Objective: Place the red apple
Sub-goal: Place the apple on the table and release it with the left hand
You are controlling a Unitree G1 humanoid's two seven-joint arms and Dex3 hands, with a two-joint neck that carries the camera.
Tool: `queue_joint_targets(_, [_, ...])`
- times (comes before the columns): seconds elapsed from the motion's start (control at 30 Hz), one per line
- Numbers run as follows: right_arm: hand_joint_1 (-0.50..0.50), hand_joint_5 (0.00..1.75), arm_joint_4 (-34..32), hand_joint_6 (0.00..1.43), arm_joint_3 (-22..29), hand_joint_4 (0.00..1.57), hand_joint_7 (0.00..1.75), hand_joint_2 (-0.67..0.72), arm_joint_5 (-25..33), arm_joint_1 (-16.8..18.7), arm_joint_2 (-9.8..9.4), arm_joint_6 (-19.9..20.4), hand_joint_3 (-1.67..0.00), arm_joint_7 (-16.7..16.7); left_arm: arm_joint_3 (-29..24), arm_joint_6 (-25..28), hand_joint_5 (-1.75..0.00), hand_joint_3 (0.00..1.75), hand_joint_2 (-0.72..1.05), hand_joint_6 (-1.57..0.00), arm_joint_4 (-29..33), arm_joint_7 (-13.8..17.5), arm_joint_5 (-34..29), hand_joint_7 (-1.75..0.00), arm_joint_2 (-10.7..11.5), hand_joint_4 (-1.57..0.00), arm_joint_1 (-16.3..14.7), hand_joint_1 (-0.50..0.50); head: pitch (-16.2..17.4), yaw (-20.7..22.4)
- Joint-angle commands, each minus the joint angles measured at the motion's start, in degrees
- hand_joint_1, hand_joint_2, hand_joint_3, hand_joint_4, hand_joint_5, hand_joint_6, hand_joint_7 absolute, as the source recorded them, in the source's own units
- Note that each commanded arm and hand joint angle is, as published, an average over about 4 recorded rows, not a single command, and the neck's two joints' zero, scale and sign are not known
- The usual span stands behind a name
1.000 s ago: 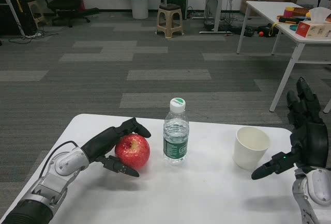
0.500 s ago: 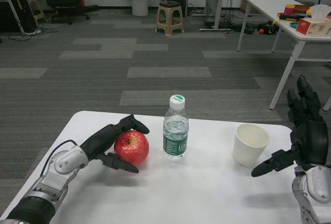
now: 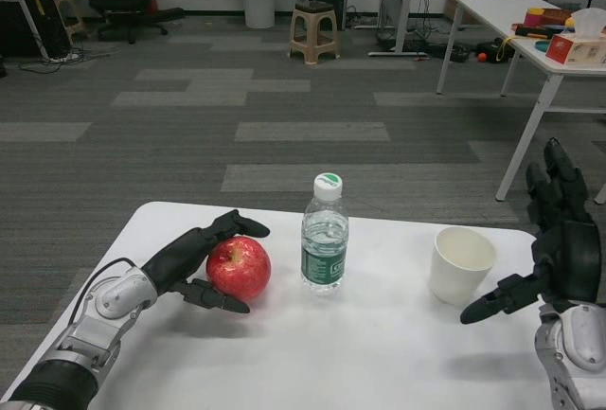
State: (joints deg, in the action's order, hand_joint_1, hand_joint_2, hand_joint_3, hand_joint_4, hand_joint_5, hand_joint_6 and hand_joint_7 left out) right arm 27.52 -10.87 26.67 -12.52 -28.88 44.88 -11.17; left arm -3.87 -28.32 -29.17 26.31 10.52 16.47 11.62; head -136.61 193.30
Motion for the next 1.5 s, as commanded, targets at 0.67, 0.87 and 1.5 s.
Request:
queue_joint_targets(0.67, [-0.42, 0.00, -0.81, 0.00, -0.11, 0.00, 0.02, 0.72, 0.14, 0.13, -0.39, 0.12, 0.00, -0.17, -0.22, -0.37, -0.67, 0.09, 1.05, -0.71, -1.51, -0.43, 1.17, -0.61, 0.41, 0.00, -2.57, -0.43, -0.28, 0.44])
queue_joint_targets(0.87, [-0.42, 0.00, -1.07, 0.00, -0.11, 0.00, 0.07, 0.72, 0.14, 0.13, -0.43, 0.12, 0.00, -0.17, -0.72, -0.81, -0.56, 0.09, 1.05, -0.73, -1.51, -0.87, 0.93, -0.51, 0.50, 0.00, -2.73, -0.46, -0.32, 0.56])
queue_joint_targets(1.5, [-0.43, 0.00, -1.16, 0.00, -0.20, 0.00, 0.00, 0.72, 0.14, 0.13, -0.48, 0.12, 0.00, -0.17, -3.07, -2.48, -0.51, 0.00, 0.25, -0.37, -1.20, -2.27, 0.64, -0.49, 0.85, 0.00, -2.79, -0.50, -0.27, 0.75])
